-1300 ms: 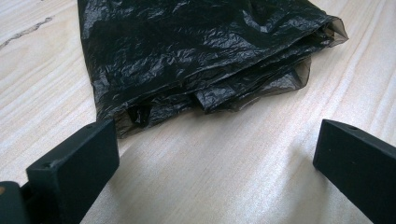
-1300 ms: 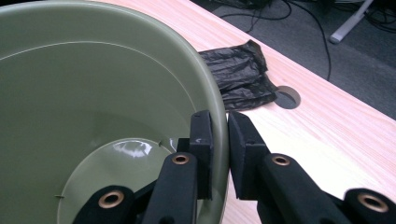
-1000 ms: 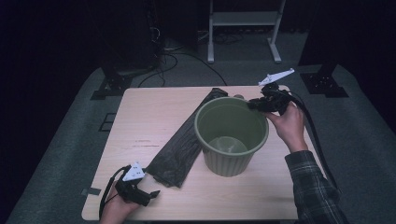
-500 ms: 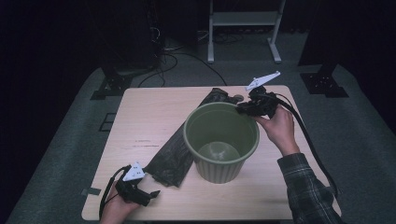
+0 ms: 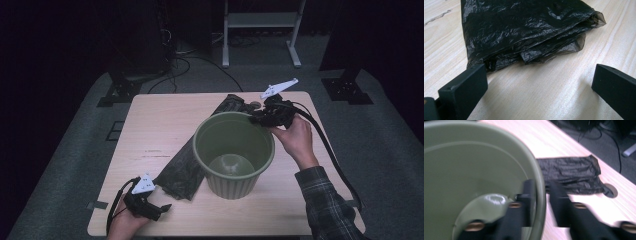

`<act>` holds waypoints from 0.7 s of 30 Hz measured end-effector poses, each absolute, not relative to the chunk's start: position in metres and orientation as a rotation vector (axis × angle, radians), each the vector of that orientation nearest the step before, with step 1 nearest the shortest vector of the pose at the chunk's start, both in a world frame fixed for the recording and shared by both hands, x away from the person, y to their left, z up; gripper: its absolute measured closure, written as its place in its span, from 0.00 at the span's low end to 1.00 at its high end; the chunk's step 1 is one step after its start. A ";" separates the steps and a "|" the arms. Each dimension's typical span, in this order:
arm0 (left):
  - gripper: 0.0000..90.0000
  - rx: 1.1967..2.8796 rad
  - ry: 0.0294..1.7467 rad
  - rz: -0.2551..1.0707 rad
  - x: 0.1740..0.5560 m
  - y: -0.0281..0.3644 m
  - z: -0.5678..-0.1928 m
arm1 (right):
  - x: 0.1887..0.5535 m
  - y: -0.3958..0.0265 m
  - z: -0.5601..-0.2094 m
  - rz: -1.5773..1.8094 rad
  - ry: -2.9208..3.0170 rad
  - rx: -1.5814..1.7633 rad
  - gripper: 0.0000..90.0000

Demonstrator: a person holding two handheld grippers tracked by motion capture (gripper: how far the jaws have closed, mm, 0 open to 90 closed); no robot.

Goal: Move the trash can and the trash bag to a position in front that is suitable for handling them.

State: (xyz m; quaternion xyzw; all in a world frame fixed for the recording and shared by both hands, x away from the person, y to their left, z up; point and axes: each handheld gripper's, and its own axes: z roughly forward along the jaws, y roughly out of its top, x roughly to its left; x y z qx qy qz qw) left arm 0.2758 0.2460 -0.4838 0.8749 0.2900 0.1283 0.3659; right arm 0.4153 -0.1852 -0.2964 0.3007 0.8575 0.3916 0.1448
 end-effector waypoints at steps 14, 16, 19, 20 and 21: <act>0.00 2.250 0.746 0.329 0.276 0.246 -0.484 | 0.391 -0.225 -0.286 1.254 2.338 0.890 0.22; 0.00 2.250 0.746 0.329 0.276 0.246 -0.484 | 0.385 -0.234 -0.285 1.282 2.319 0.892 0.20; 0.00 2.251 0.746 0.329 0.276 0.246 -0.484 | 0.378 -0.244 -0.284 1.290 2.298 0.908 0.14; 0.00 2.250 0.746 0.329 0.276 0.246 -0.484 | 0.375 -0.247 -0.285 1.293 2.294 0.913 0.14; 0.00 2.251 0.746 0.329 0.276 0.246 -0.484 | 0.373 -0.250 -0.285 1.295 2.291 0.913 0.14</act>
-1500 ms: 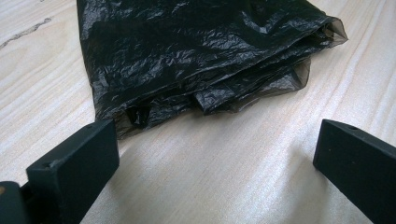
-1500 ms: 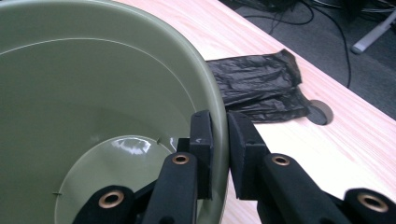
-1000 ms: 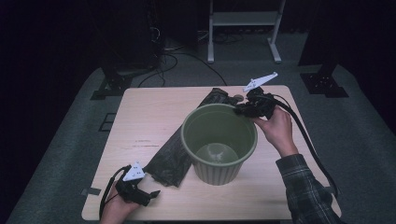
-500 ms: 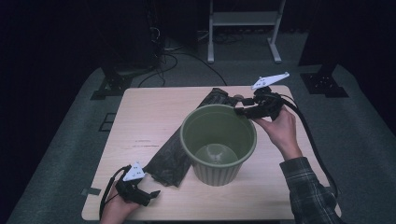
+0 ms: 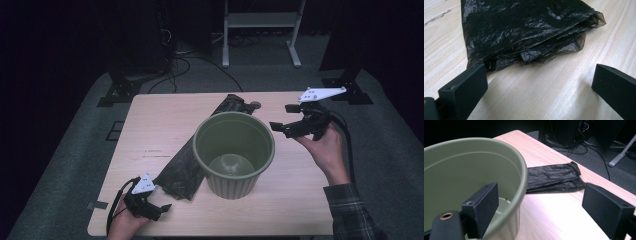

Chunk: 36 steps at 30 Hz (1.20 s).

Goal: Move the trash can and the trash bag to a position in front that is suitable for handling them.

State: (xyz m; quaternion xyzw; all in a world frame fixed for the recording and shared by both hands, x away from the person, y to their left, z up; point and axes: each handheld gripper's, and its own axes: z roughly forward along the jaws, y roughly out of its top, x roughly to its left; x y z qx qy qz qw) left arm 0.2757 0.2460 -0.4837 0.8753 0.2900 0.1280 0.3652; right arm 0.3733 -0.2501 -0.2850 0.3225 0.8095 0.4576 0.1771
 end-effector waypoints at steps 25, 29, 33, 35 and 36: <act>0.00 2.251 0.747 0.329 0.276 0.246 -0.484 | 0.325 -0.302 -0.358 1.186 2.290 1.030 0.00; 0.00 2.251 0.747 0.328 0.276 0.246 -0.484 | 0.318 -0.307 -0.372 1.184 2.282 1.057 0.00; 0.00 2.250 0.746 0.330 0.276 0.246 -0.484 | 0.309 -0.313 -0.390 1.192 2.275 1.084 0.00; 0.00 2.250 0.746 0.330 0.276 0.246 -0.484 | 0.305 -0.316 -0.399 1.189 2.273 1.102 0.00; 0.00 2.250 0.746 0.329 0.276 0.246 -0.484 | 0.303 -0.317 -0.402 1.190 2.273 1.104 0.00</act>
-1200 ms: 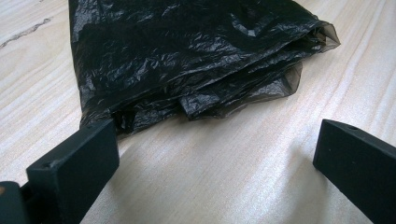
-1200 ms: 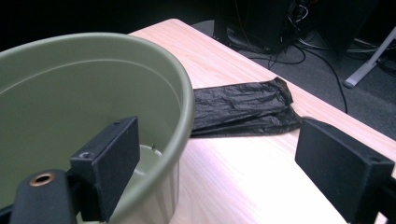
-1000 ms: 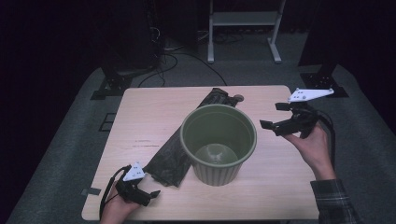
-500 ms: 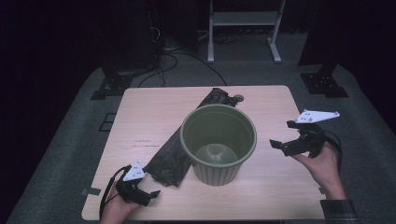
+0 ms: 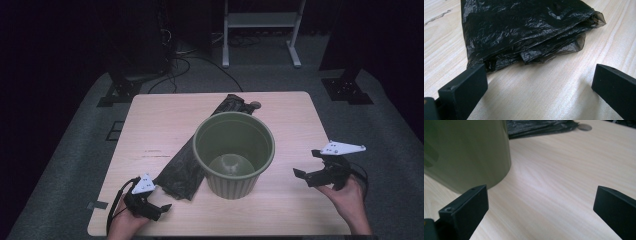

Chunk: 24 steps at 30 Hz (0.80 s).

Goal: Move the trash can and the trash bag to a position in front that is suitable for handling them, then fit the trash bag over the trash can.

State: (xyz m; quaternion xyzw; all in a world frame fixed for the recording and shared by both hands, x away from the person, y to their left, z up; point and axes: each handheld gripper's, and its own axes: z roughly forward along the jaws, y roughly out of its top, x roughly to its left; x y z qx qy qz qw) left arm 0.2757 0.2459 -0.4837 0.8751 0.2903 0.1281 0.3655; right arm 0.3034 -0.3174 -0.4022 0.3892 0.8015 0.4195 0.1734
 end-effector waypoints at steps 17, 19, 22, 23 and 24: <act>0.00 2.250 0.747 0.330 0.276 0.246 -0.484 | 0.282 -0.325 -0.471 1.125 2.336 1.117 0.00; 0.00 2.250 0.746 0.330 0.276 0.246 -0.484 | 0.281 -0.325 -0.475 1.094 2.348 1.116 0.00; 0.00 2.250 0.747 0.330 0.276 0.246 -0.484 | 0.279 -0.325 -0.480 1.071 2.360 1.111 0.00; 0.00 2.250 0.746 0.330 0.276 0.246 -0.484 | 0.279 -0.325 -0.482 1.071 2.367 1.117 0.00; 0.00 2.250 0.747 0.330 0.276 0.246 -0.484 | 0.279 -0.325 -0.484 1.070 2.370 1.119 0.00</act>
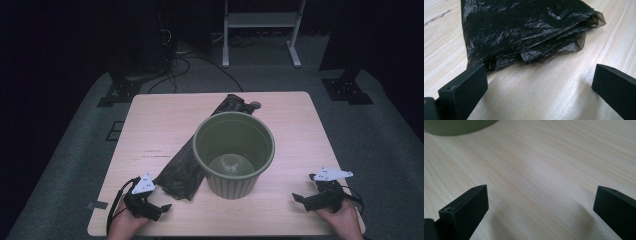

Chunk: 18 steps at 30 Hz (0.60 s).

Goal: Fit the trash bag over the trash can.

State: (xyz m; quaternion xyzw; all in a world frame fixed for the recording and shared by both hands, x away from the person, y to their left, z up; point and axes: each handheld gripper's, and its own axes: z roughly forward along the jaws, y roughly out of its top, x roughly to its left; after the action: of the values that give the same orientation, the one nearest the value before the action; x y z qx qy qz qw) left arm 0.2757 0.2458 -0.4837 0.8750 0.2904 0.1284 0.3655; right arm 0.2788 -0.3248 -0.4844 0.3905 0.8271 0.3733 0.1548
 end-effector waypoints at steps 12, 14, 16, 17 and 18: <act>0.00 2.226 0.767 0.302 0.276 0.249 -0.483 | 0.280 -0.325 -0.489 1.000 2.380 1.136 0.00; 0.00 2.232 0.772 0.302 0.275 0.250 -0.481 | 0.280 -0.325 -0.489 1.001 2.383 1.133 0.00; 0.00 2.234 0.770 0.325 0.274 0.249 -0.477 | 0.280 -0.325 -0.489 1.001 2.385 1.130 0.00; 0.00 2.226 0.772 0.330 0.273 0.249 -0.475 | 0.280 -0.325 -0.489 1.002 2.385 1.130 0.00; 0.00 2.216 0.771 0.332 0.273 0.248 -0.472 | 0.280 -0.325 -0.489 1.002 2.385 1.130 0.00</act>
State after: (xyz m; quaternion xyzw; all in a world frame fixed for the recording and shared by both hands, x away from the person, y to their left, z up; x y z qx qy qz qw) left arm 0.2727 0.2484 -0.4721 0.8664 0.3016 0.1298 0.3763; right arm 0.2800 -0.3253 -0.4886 0.3951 0.8342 0.3504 0.1588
